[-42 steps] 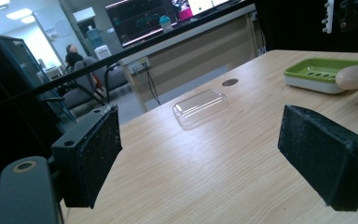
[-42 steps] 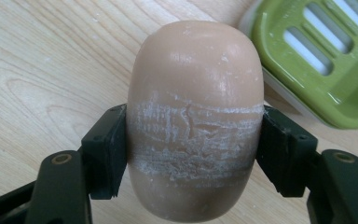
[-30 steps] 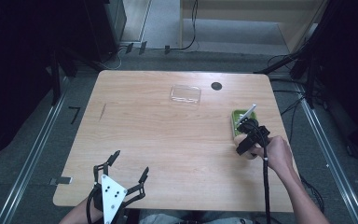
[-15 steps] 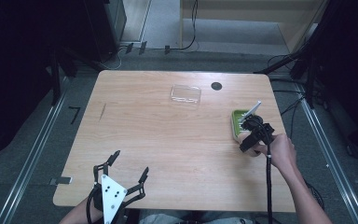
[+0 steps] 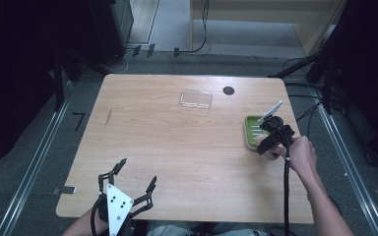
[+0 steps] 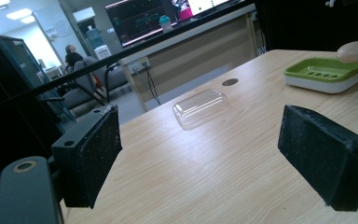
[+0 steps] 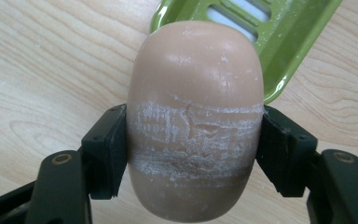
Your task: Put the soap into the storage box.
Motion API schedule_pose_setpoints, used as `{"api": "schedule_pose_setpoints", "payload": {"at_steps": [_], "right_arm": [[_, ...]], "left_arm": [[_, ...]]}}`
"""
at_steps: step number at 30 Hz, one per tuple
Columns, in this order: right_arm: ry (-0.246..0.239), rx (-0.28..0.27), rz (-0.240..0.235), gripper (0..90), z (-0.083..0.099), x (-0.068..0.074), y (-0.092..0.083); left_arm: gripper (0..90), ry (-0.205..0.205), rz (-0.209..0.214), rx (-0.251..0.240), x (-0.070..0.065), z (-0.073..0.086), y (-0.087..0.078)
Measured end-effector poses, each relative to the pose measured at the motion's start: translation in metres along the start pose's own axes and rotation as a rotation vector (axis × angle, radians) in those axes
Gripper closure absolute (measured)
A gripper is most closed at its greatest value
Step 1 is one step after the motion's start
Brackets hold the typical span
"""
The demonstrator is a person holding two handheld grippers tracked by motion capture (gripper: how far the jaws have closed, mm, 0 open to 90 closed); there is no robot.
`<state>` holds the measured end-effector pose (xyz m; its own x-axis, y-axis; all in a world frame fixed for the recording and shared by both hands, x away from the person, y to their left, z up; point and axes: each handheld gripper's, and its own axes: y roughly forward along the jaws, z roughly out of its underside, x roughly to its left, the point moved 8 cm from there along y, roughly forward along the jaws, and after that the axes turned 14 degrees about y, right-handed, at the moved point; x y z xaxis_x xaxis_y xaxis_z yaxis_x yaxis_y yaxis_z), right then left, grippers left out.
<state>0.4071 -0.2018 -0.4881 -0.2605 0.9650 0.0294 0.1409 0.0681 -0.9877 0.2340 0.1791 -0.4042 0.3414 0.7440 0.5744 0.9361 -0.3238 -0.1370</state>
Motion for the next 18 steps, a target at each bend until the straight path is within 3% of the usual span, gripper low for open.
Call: {"api": "schedule_pose_setpoints", "payload": {"at_steps": [18], "right_arm": [[0.038, 0.009, -0.006, 33.0, -0.024, -0.006, 0.002]], "left_arm": [[13.8, -0.004, -0.002, 0.001, 0.001, 0.001, 0.000]]}}
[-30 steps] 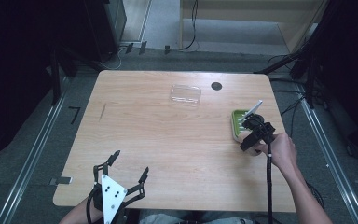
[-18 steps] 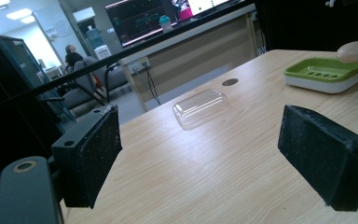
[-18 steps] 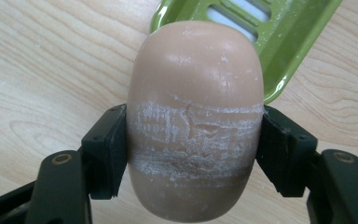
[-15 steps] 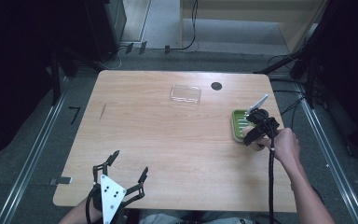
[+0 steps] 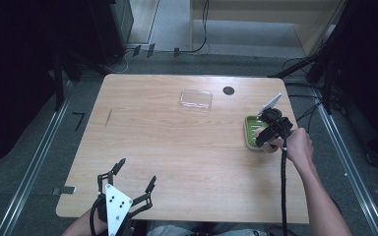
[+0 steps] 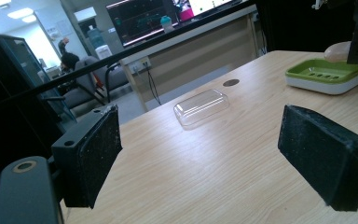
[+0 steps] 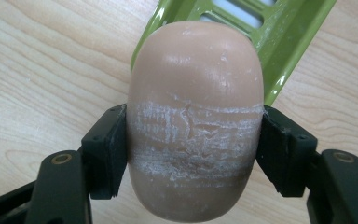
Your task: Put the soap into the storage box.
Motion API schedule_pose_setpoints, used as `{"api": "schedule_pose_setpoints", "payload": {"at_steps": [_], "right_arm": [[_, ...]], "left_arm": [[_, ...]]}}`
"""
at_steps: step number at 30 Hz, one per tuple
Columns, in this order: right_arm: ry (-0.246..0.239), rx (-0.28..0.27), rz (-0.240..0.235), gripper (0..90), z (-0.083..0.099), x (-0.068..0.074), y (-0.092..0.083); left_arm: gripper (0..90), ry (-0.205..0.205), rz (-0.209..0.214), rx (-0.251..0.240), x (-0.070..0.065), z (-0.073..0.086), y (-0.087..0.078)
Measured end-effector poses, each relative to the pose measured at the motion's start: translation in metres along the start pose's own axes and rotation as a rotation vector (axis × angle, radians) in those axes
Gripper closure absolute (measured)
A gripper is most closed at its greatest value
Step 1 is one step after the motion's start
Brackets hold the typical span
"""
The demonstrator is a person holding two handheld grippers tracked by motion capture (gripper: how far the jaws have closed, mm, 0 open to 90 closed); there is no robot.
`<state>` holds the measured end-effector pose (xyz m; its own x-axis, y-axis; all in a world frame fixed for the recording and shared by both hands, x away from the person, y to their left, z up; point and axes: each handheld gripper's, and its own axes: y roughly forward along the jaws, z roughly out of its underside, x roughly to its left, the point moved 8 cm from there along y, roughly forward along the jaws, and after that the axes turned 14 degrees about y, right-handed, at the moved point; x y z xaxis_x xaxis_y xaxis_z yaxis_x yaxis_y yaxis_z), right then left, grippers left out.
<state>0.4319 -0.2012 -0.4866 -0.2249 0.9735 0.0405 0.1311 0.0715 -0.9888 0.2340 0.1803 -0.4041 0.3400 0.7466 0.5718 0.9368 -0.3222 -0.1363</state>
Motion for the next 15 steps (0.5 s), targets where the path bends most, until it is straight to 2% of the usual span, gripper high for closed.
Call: {"api": "schedule_pose_setpoints", "payload": {"at_steps": [15], "right_arm": [[0.011, 0.009, -0.009, 33.0, -0.013, -0.003, 0.006]], "left_arm": [[13.8, 0.003, 0.001, 0.000, 0.000, 0.000, 0.000]]}}
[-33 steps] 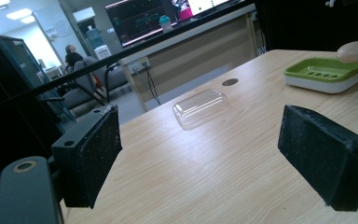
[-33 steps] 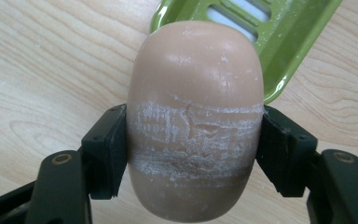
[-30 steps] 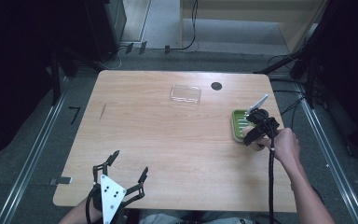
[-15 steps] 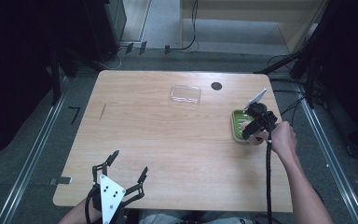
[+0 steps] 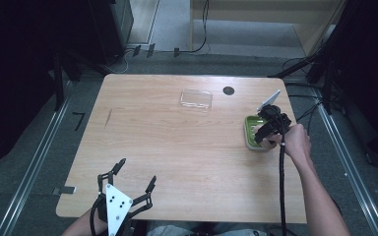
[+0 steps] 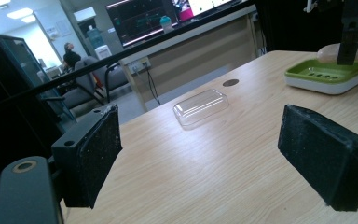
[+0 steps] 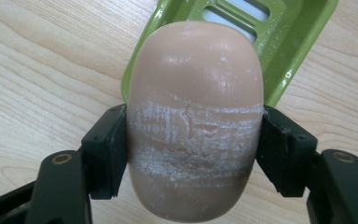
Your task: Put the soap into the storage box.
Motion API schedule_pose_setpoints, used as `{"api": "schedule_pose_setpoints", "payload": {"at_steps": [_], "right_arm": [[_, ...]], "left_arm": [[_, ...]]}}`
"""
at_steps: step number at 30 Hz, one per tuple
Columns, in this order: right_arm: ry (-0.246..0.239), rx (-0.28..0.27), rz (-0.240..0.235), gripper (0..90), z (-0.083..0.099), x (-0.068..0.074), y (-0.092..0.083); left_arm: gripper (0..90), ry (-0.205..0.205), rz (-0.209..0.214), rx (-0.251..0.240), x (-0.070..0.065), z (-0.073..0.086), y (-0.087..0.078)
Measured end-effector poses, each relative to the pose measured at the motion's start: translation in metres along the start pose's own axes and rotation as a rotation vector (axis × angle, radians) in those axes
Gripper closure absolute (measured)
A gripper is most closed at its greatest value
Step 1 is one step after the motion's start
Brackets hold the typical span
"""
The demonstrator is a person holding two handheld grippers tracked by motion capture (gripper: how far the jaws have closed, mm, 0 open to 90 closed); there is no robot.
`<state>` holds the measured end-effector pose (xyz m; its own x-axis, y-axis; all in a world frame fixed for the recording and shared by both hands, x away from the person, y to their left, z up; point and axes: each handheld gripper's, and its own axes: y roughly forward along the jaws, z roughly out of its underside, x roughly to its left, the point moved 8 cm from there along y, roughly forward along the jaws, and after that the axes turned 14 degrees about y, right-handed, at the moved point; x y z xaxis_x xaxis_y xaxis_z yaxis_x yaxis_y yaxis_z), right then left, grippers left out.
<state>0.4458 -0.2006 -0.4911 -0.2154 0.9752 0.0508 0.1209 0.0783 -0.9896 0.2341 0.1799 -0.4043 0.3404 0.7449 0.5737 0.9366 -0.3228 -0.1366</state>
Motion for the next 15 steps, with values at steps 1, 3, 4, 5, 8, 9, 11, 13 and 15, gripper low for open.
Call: {"api": "schedule_pose_setpoints", "payload": {"at_steps": [1, 3, 4, 5, 8, 9, 11, 13, 15], "right_arm": [[-0.002, 0.000, -0.002, 33.0, -0.001, 0.000, 0.001], [0.007, 0.006, -0.001, 33.0, -0.002, 0.000, 0.002], [0.005, 0.001, -0.006, 33.0, -0.003, 0.000, 0.002], [0.007, -0.001, -0.007, 33.0, -0.005, 0.000, 0.002], [0.007, -0.011, -0.015, 33.0, -0.009, 0.002, 0.000], [0.007, -0.009, -0.015, 33.0, -0.010, 0.003, -0.001], [0.010, -0.012, -0.022, 33.0, -0.012, 0.005, -0.001], [0.008, -0.014, -0.024, 33.0, -0.014, 0.005, -0.001], [0.011, -0.019, -0.024, 33.0, -0.016, 0.006, -0.002]], "left_arm": [[13.8, 0.000, 0.000, 0.000, 0.000, 0.000, 0.000], [13.8, -0.002, -0.001, 0.000, 0.000, 0.000, 0.000], [13.8, -0.001, -0.001, 0.000, 0.000, 0.000, 0.000], [13.8, -0.002, -0.001, -0.001, 0.000, 0.000, 0.000], [13.8, -0.003, -0.001, -0.001, 0.000, 0.000, 0.000], [13.8, -0.002, -0.001, -0.001, 0.000, 0.000, 0.000], [13.8, -0.002, -0.002, 0.000, 0.000, 0.000, 0.000], [13.8, -0.002, -0.002, 0.000, 0.000, 0.000, 0.000], [13.8, -0.002, -0.001, 0.000, 0.000, 0.000, 0.000]]}}
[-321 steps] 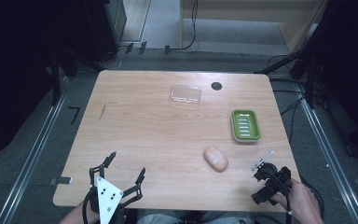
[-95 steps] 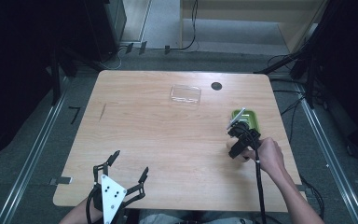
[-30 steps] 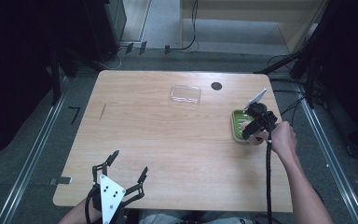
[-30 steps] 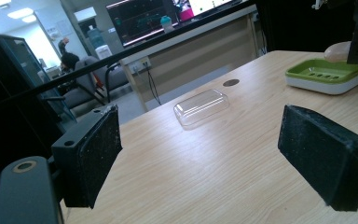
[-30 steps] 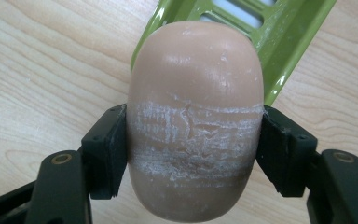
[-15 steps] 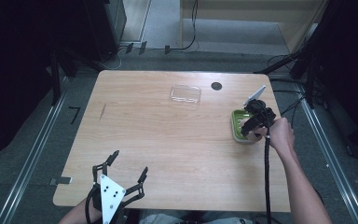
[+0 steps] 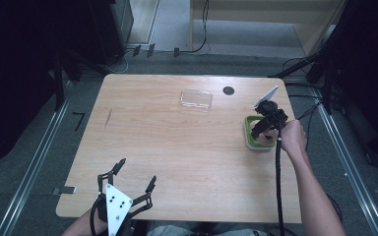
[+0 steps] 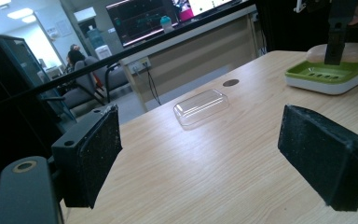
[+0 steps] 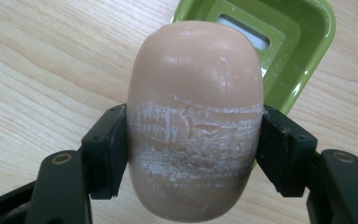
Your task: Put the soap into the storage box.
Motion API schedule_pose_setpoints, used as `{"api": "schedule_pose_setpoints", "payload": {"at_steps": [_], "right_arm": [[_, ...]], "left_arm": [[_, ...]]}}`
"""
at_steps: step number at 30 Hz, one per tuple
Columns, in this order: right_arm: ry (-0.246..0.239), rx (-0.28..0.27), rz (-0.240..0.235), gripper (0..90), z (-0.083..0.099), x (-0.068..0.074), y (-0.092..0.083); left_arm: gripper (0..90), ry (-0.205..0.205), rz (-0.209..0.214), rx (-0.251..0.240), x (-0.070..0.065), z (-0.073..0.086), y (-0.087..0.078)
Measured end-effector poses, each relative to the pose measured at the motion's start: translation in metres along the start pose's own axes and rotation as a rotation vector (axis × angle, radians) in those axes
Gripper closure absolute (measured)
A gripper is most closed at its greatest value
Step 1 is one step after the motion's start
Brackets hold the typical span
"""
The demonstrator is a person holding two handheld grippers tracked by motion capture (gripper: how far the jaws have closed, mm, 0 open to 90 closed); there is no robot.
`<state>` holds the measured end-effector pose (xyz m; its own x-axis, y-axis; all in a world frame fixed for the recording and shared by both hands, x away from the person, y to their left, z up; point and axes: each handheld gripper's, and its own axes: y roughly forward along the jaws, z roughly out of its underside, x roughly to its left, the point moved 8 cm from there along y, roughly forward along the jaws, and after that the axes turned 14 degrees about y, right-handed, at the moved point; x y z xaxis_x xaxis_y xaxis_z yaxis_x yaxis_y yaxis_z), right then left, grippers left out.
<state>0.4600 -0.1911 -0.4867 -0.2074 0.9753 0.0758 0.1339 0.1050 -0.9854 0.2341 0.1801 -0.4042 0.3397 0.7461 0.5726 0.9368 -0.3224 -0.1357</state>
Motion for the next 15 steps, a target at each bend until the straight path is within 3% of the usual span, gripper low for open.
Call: {"api": "schedule_pose_setpoints", "payload": {"at_steps": [15], "right_arm": [[0.016, -0.004, -0.011, 33.0, -0.0102, -0.0012, 0.0048]], "left_arm": [[13.8, -0.002, 0.000, 0.000, 0.0001, 0.0002, -0.0001]]}}
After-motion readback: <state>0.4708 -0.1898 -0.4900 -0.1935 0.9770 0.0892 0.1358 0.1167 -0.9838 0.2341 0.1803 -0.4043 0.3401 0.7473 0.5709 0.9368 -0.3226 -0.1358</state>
